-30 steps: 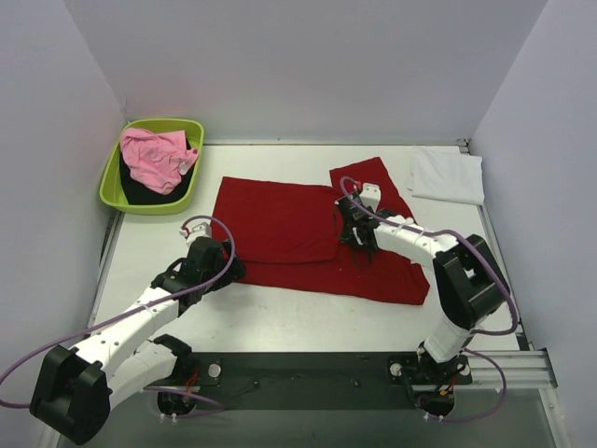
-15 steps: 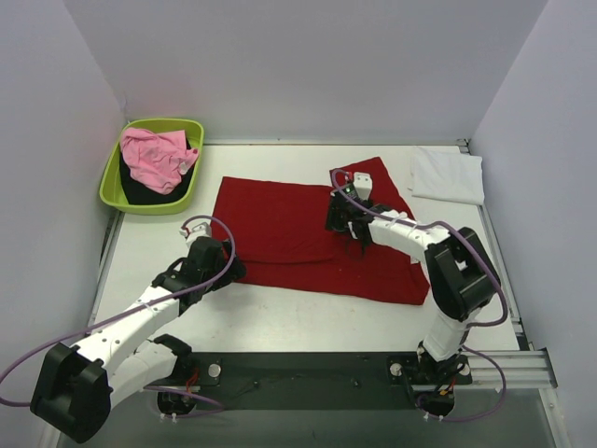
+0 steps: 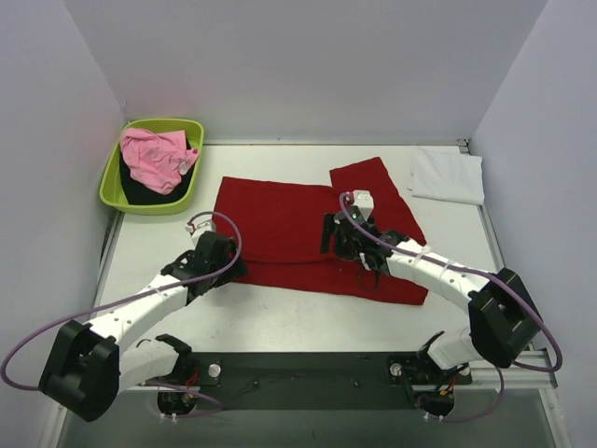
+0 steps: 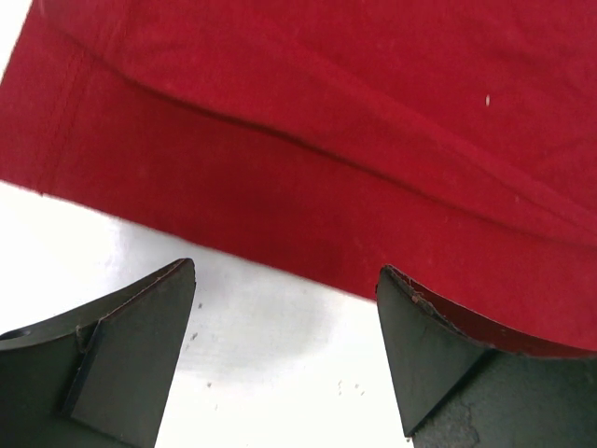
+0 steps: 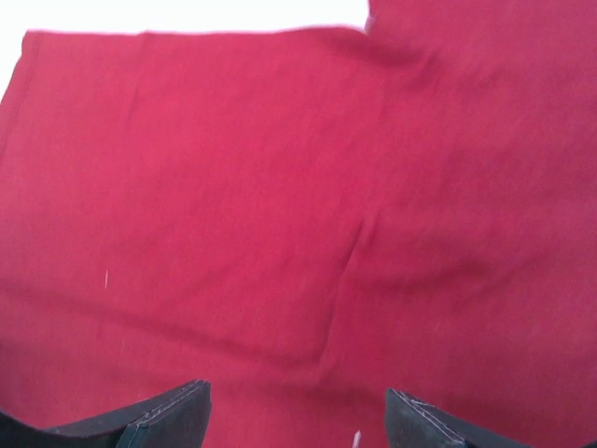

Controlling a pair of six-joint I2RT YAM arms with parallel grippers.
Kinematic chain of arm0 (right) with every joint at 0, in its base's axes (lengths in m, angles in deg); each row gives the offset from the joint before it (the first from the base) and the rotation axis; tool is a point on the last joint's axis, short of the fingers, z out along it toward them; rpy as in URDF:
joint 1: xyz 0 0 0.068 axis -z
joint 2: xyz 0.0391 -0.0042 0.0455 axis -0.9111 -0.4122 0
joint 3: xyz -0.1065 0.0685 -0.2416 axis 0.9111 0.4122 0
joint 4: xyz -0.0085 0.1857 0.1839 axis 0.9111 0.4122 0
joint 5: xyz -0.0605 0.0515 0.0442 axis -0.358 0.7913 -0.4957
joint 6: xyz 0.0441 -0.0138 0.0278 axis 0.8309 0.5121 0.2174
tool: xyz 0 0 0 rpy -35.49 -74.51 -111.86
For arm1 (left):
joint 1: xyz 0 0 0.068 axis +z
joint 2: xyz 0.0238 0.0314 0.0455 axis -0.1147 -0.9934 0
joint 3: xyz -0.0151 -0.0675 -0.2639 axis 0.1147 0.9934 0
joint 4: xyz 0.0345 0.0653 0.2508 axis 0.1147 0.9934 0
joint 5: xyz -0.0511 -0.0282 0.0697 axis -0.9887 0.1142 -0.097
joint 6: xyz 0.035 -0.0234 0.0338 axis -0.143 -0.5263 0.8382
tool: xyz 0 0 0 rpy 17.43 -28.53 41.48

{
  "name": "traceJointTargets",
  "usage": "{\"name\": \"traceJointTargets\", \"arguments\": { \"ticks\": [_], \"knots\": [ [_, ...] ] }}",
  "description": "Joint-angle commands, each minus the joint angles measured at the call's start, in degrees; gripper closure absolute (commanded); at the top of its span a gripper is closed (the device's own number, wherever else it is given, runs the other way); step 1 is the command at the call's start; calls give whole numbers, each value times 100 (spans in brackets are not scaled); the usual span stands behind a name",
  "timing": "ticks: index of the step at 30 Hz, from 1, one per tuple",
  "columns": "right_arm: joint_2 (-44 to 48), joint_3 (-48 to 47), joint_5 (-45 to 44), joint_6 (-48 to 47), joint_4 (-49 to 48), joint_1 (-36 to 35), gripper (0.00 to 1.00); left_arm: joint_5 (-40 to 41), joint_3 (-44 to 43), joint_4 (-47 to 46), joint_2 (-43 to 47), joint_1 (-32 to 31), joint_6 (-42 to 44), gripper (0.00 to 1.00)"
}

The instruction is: Fold and stack the t-shirts

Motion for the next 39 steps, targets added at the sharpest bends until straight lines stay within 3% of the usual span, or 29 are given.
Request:
{"name": "traceJointTargets", "arguments": {
  "ticks": [1, 13, 39],
  "knots": [
    [342, 431, 195, 276, -255, -320, 26, 333, -649, -410, -524, 33, 115, 12],
    [273, 1363, 564, 478, -1224, -593, 26, 272, -1292, -788, -1598, 85, 141, 13],
    [158, 1697, 608, 751, -1330, -1094, 26, 149, -1827, -1113, -2636, 182, 150, 14]
  ]
}}
